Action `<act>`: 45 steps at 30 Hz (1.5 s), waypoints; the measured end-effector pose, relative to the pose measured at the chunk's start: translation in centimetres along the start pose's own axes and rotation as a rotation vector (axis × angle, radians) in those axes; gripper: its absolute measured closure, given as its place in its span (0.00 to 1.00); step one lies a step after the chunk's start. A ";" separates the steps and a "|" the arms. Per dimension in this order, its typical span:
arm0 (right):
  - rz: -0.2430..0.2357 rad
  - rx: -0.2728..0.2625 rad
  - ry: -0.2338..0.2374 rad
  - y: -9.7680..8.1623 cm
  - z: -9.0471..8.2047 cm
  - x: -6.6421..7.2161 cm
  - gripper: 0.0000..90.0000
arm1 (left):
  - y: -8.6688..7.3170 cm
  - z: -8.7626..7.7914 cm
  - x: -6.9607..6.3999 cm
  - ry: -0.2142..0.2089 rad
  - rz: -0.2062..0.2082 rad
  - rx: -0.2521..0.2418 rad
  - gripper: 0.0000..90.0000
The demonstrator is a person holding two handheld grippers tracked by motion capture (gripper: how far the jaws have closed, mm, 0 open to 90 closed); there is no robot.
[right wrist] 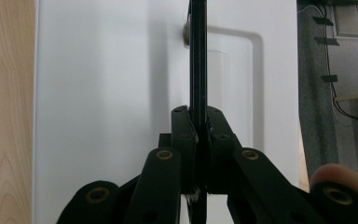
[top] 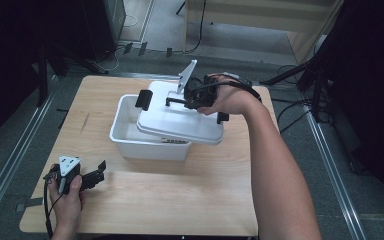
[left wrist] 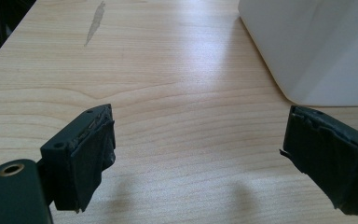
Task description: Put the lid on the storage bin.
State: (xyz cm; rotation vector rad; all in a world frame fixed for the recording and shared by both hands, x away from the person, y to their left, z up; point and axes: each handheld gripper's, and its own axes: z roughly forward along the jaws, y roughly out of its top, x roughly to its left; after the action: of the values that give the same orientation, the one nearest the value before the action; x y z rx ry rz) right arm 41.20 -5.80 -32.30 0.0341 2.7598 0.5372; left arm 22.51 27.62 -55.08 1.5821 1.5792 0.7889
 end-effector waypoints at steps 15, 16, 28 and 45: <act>-0.029 -0.015 0.028 3.0 2.0 0.8 0.95 | 0.0 0.0 0.0 -0.003 0.000 -0.007 0.11; -0.038 -0.019 0.033 3.2 2.2 0.8 0.95 | 0.0 0.0 0.0 -0.002 0.000 -0.007 0.11; -0.058 -0.022 0.049 5.1 3.6 1.3 0.95 | 0.0 -0.2 0.1 0.005 -0.003 -0.019 0.11; -0.060 -0.011 0.063 6.5 5.2 1.4 0.95 | 0.0 -0.2 0.1 0.008 -0.012 -0.034 0.11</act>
State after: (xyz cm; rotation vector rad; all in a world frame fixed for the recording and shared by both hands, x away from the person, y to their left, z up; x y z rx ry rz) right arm 41.25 2.17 -34.88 -0.0697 2.8091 0.5463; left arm 22.35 27.73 -54.97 1.5459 1.5717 0.8128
